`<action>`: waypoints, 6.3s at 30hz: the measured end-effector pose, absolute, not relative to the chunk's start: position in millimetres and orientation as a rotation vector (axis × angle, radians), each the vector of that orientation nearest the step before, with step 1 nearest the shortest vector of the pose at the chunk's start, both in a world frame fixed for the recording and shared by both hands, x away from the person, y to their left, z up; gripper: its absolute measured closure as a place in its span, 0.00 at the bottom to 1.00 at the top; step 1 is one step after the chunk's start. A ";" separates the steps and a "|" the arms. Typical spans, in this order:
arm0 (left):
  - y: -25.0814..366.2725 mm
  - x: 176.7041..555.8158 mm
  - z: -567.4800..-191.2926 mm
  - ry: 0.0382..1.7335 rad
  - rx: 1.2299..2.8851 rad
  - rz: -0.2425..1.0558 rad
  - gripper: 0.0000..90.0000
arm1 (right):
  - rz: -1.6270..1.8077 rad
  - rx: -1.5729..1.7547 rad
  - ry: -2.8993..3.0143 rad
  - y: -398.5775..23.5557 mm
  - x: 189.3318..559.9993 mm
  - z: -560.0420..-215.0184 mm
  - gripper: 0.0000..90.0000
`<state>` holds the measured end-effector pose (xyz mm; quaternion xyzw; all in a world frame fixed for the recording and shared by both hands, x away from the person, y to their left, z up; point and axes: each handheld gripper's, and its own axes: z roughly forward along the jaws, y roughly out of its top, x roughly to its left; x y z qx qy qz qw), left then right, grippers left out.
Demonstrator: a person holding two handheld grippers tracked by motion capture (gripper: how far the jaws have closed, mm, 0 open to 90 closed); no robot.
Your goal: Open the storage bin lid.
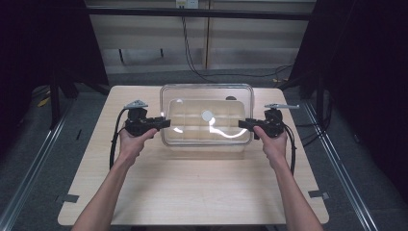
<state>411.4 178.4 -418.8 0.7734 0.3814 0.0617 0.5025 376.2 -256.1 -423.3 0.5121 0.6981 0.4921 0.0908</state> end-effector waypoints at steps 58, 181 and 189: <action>187.3 350.8 -412.9 0.874 1.886 0.178 0.78 | 1.555 1.425 2.062 -257.4 316.9 -417.0 0.68; 203.7 253.9 -465.6 0.881 2.115 0.086 0.66 | 1.341 1.540 2.326 -228.3 216.0 -482.1 0.58; 201.1 258.2 -470.4 0.899 2.130 0.081 0.65 | 1.274 1.552 2.345 -226.6 218.1 -485.5 0.52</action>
